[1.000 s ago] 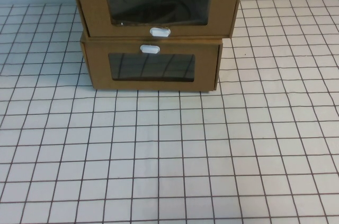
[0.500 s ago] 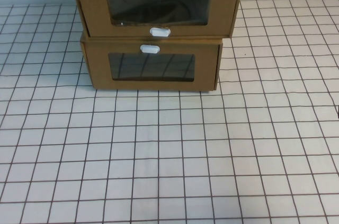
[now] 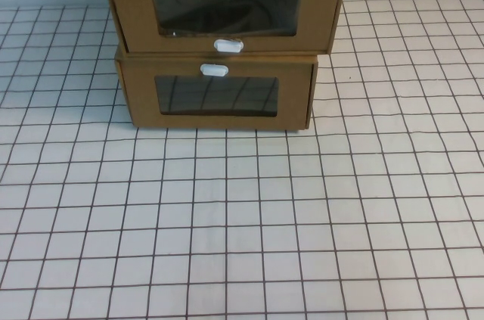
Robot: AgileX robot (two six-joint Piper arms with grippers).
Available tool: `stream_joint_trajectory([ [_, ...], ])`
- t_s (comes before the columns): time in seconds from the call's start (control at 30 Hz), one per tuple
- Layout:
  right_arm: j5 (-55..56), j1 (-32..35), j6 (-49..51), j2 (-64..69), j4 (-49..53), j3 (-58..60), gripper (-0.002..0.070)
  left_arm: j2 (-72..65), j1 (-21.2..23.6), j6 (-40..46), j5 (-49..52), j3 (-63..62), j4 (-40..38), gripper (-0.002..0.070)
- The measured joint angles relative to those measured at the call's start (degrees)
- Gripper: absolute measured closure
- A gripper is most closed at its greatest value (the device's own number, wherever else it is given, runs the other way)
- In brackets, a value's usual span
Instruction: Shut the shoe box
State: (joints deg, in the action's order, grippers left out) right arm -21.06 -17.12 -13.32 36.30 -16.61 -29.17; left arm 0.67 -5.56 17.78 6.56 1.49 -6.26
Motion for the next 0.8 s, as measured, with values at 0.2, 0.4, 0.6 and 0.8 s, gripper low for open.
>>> stream_joint_trajectory([
  [0.2,-0.5,6.7,0.0,-16.6,0.0,6.5,0.069,0.0,0.0,0.0,0.0,0.0,0.0,0.0677],
  [0.4,-1.0,11.8,0.0,-33.0,3.4,18.6,0.0689,0.0,0.0,-0.2,0.0,0.0,0.0,0.0677],
  [0.6,0.0,10.8,3.4,-36.8,12.3,27.8,0.0689,0.0,0.0,-0.3,0.1,0.0,0.0,0.0677],
  [0.8,2.7,10.7,23.5,-36.8,24.7,30.5,0.0689,0.0,0.0,-0.3,0.1,0.0,0.0,0.0677],
])
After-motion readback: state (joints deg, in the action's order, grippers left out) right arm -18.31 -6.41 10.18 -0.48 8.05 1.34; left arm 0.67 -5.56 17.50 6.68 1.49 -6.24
